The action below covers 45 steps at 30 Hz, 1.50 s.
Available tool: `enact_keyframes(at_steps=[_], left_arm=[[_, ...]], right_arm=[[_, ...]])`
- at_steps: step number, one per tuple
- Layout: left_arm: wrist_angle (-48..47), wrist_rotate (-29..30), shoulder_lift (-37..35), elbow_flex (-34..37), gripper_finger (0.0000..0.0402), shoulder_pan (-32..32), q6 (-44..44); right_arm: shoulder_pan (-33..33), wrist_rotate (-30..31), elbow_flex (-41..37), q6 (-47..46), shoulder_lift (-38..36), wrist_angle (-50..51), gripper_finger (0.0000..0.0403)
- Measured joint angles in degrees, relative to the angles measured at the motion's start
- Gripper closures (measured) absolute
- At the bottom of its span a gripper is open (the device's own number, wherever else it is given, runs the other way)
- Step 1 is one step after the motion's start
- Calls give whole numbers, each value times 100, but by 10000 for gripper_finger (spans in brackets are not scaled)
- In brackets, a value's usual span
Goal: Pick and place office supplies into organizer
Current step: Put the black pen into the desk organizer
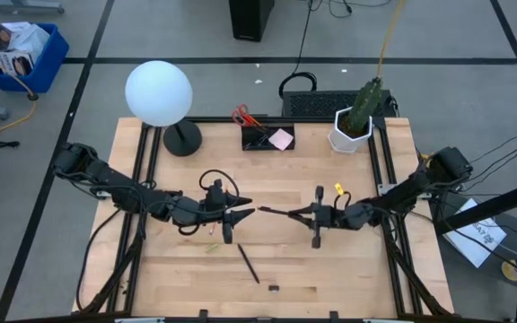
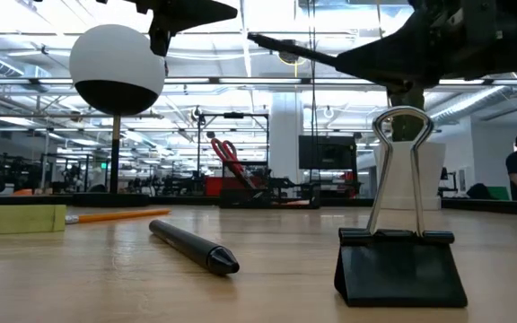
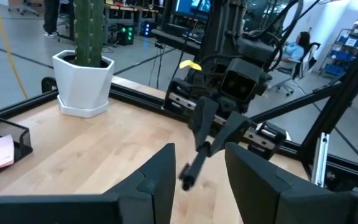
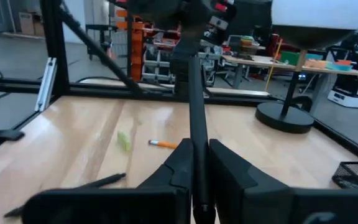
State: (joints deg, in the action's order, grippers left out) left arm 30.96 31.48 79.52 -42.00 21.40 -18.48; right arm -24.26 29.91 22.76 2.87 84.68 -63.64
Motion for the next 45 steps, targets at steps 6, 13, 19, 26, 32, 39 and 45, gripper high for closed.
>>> enact_keyframes(at_steps=[6,13,19,26,32,39,45], left_arm=[[26,-4,-2,0,254,0,17],[24,-4,-2,0,254,-1,17],[22,0,-2,0,254,-12,15],[89,2,-2,0,254,-99,-2],[95,-13,-2,2,254,-233,-22],[141,-74,-2,2,254,-355,-105],[320,-314,102,2,293,-428,-86]], right_arm=[[252,-381,9,202,-2,-390,377],[492,-845,263,256,-4,-308,377],[618,-1081,496,366,-7,-250,377],[794,-1221,868,293,0,320,377],[946,-1397,979,304,44,351,377],[1078,-1520,979,236,79,294,377],[1097,-1609,979,249,168,168,377]])
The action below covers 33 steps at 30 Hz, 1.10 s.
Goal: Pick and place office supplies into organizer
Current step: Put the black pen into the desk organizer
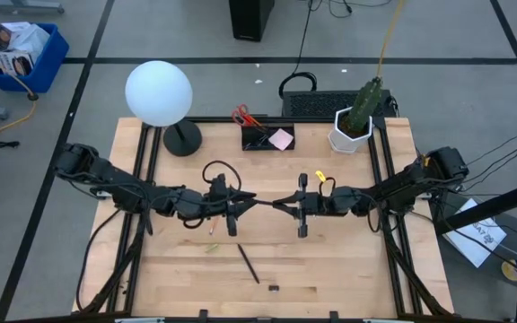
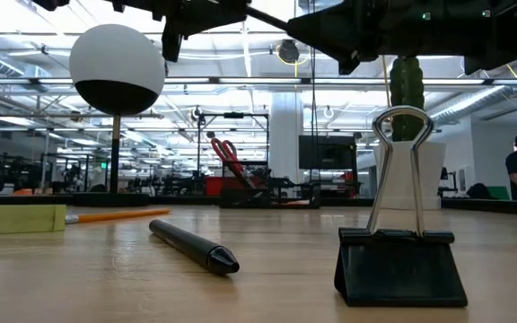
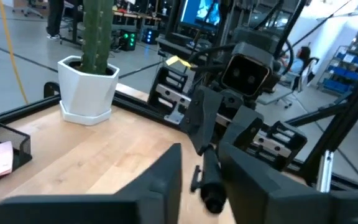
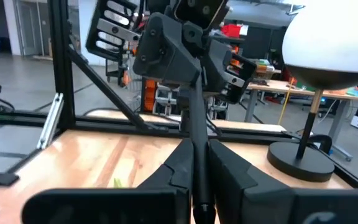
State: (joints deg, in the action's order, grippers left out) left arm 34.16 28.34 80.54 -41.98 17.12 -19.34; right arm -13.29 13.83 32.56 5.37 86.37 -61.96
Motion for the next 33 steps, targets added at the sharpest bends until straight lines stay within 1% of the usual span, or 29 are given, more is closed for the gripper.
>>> enact_keyframes(at_steps=[4,5,7,9,16,21,23,24,27,29,33], left_arm=[[280,-157,218,0,348,-56,30],[386,-188,260,0,355,-66,34],[516,-182,323,0,356,-84,75],[576,-174,339,0,356,-87,163],[584,-262,288,4,356,-41,320],[617,-254,285,9,356,-43,326],[572,-233,210,-12,356,-54,435],[631,-58,166,-48,357,-78,528],[673,291,1,-152,357,-140,824],[489,405,-104,-209,357,-180,1127],[-9,448,-276,-506,357,-534,1239]], right_arm=[[41,-39,-11,12,11,43,377],[52,-59,-12,11,11,44,377],[54,-53,-20,13,11,84,376],[42,-59,-20,75,11,165,367],[-270,17,-231,249,-9,222,294],[-499,200,-516,89,-154,278,261],[-619,217,-723,48,-301,351,255],[-680,137,-814,12,-362,387,253],[-897,158,-1153,-76,-611,393,253],[-994,344,-1340,-180,-761,366,255],[-1222,770,-1757,-431,-1027,359,263]])
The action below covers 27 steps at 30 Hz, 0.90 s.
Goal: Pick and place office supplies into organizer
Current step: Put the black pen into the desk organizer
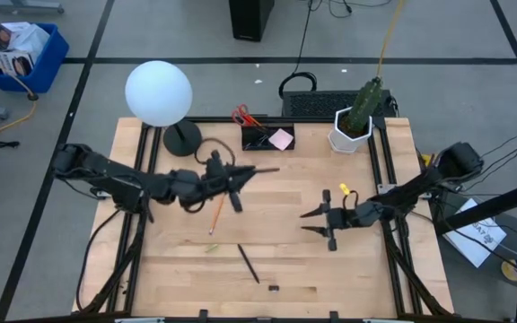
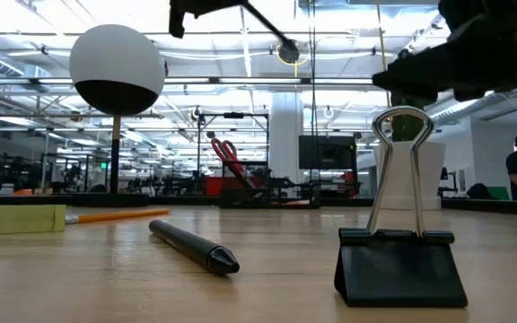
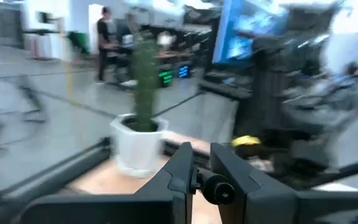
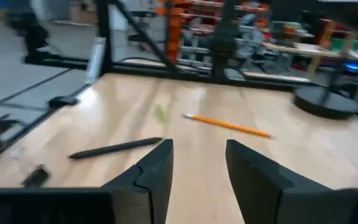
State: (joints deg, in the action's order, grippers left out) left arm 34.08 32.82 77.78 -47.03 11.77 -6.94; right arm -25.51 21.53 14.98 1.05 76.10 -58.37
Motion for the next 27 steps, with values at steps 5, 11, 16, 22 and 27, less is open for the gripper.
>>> enact_keyframes(at_steps=[5,11,16,22,27], left_arm=[[-1141,-160,9,-565,357,-622,-24],[-2337,-582,58,-1271,357,-1568,-142],[-3219,-1097,62,-1606,357,-2447,-733],[-3538,-1831,429,-1802,357,-3170,-1078],[-3833,-2053,988,-2324,357,-3375,-764]], right_arm=[[-139,251,-361,-105,-178,-154,266],[-130,273,-477,-198,-196,-135,266],[-126,253,-474,-237,-197,-139,267],[-124,451,-474,-242,-195,-214,268],[-124,570,-474,-275,-195,-242,269]])
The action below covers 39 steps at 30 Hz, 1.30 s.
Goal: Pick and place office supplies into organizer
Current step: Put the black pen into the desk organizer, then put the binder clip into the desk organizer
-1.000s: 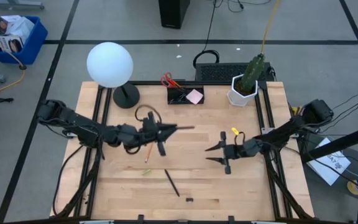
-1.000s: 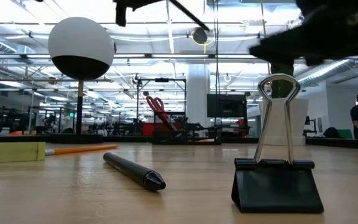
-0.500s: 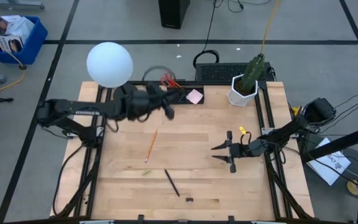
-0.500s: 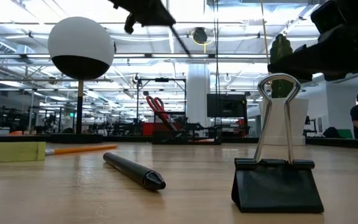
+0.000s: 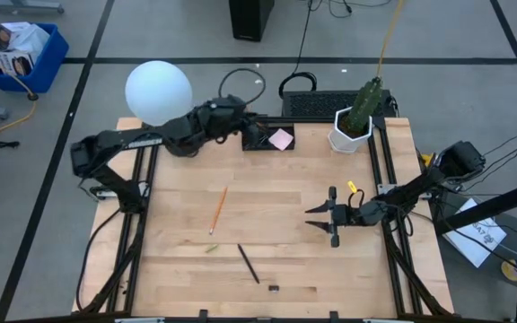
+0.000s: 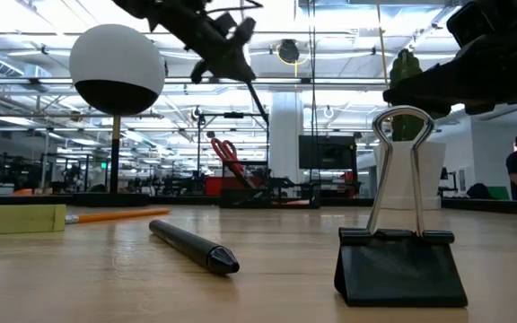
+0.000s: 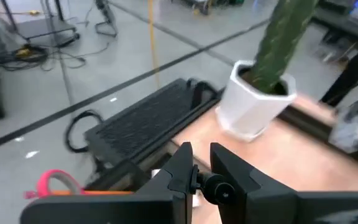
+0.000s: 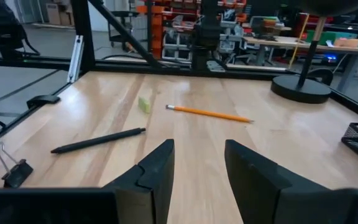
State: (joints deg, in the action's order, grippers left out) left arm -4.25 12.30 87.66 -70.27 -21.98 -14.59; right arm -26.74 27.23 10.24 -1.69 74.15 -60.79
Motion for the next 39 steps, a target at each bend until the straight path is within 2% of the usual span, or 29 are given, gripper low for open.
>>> enact_keyframes(at_steps=[6,11,15,21,25,33,39], left_arm=[[-1253,516,797,-1197,357,-312,359],[-1595,-44,1423,-1897,357,-589,306],[-1756,-31,1791,-2168,357,-681,308],[-2075,126,2055,-2196,357,-833,212],[-2088,-220,2094,-2204,354,-926,176],[-1952,-481,2092,-2204,261,-987,-155],[-1957,-490,2092,-2204,222,-956,-210]], right_arm=[[2,146,0,-22,0,72,271],[2,156,1,-66,2,323,272],[3,237,2,-118,2,449,273],[4,301,2,-195,2,563,273],[7,304,2,-195,2,559,273],[13,301,2,-216,2,542,273],[13,301,2,-216,2,540,273]])
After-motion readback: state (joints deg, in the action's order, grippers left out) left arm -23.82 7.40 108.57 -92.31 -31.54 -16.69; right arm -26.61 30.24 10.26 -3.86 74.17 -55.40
